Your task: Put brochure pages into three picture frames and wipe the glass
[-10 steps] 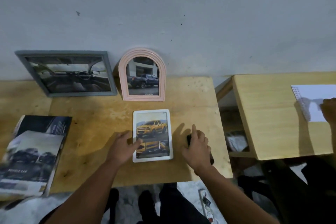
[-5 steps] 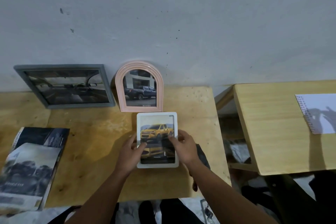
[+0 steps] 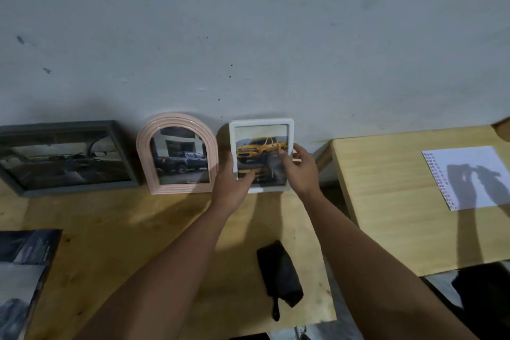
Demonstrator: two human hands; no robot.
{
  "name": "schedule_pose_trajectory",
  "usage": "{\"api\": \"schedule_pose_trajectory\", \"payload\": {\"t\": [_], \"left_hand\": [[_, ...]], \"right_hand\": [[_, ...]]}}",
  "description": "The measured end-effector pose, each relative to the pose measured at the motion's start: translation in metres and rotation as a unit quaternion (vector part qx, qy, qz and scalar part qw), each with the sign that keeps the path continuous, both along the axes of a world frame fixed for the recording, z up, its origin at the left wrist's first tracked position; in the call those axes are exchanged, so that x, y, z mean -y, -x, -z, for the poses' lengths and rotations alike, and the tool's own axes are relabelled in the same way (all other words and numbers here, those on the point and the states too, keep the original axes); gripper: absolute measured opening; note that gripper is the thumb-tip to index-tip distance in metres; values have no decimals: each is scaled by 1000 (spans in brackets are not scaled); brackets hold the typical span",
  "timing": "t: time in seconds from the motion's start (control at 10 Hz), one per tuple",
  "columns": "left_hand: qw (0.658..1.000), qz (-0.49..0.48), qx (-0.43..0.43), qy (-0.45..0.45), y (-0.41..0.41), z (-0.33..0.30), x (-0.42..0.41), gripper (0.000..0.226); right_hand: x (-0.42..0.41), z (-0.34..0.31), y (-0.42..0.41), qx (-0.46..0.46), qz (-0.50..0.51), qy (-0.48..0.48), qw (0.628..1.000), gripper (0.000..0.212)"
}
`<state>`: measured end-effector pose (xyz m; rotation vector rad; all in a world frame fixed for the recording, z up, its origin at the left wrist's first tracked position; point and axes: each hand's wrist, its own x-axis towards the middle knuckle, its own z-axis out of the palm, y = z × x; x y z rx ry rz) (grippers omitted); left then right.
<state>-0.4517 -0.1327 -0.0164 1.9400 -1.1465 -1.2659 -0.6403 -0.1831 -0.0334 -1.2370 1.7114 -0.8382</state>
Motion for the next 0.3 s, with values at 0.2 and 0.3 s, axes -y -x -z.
{"api": "schedule_pose_trajectory", "payload": {"t": [0.2, 0.3], "left_hand": [[1000, -11, 12, -1, 9, 1, 15, 92], [1000, -18, -22, -7, 16, -7, -7, 86]], "right_hand": [[-1, 1, 0, 20, -36, -40, 998, 82], [-33, -7, 2, 23, -1, -39, 999, 83]]}}
